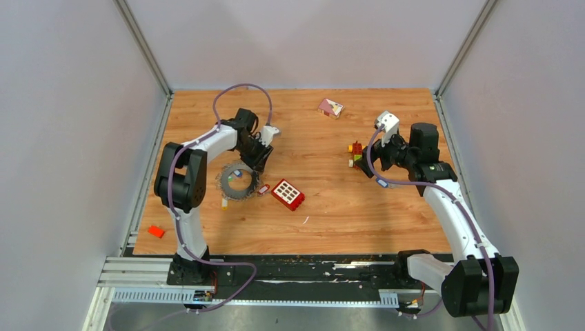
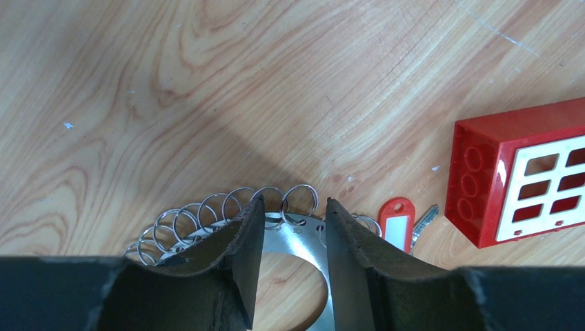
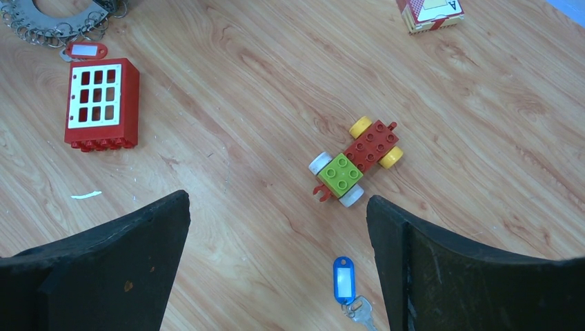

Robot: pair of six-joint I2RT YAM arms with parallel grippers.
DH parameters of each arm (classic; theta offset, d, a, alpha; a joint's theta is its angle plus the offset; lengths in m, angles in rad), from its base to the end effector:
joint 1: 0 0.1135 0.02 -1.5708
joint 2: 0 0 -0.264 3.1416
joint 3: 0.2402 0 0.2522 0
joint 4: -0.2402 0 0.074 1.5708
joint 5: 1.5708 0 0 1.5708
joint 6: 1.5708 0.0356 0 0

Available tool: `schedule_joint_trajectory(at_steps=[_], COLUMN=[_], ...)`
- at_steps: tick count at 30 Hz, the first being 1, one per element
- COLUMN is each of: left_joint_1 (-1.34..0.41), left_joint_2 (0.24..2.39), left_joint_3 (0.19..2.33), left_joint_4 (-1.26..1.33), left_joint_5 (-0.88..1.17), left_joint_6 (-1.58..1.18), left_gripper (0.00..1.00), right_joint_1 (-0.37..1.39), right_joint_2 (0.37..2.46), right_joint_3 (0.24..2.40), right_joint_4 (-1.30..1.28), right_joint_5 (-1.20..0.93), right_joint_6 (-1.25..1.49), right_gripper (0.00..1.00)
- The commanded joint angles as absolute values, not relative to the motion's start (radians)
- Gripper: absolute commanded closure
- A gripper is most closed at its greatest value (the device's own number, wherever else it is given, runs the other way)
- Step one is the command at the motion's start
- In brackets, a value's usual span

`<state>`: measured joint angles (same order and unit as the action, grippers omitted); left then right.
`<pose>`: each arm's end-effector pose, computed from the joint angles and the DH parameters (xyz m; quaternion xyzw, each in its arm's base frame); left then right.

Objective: Put the keys on the keyring

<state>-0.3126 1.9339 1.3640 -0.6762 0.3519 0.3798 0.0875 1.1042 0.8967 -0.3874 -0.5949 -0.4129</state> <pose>0.3641 -0.1306 0.1768 0.3563 0.9044 -0.1673 0.1649 0.2364 0.0408 0.2995 -0.3422 0.7842 0.1829 0.4842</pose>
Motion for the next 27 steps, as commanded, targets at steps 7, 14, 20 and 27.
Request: schedule_joint_trajectory(at_steps=[7, 14, 20, 27], left_joint_1=[-0.320, -0.322, -0.322, -0.322], left_joint_2=[1.962, 1.951, 1.945, 1.903], left_joint_3=[1.356, 1.336, 1.344, 1.363], left_joint_4=[-0.674, -0.673, -0.692, -0.730], left_joint_5=[0.356, 0.380, 0.388, 0.381], left_joint_6=[0.396, 0.406, 0.413, 0.443], left_gripper=[0.56, 0.64, 0.76, 0.88], right_joint_1=[0.093, 0.098, 0.102, 0.104], right_joint_2=[1.099, 1.103, 1.107, 1.109], right_joint_3=[0.933, 0.933, 0.934, 0.936], right_joint_4=[-0.383, -0.387, -0.388, -0.391], right_joint_5=[-0.606, -0.603, -0.601, -0.601], right_joint_6=[-0.429, -0.433, -0.437, -0.438], right_gripper=[0.00, 0.00, 0.00, 0.00])
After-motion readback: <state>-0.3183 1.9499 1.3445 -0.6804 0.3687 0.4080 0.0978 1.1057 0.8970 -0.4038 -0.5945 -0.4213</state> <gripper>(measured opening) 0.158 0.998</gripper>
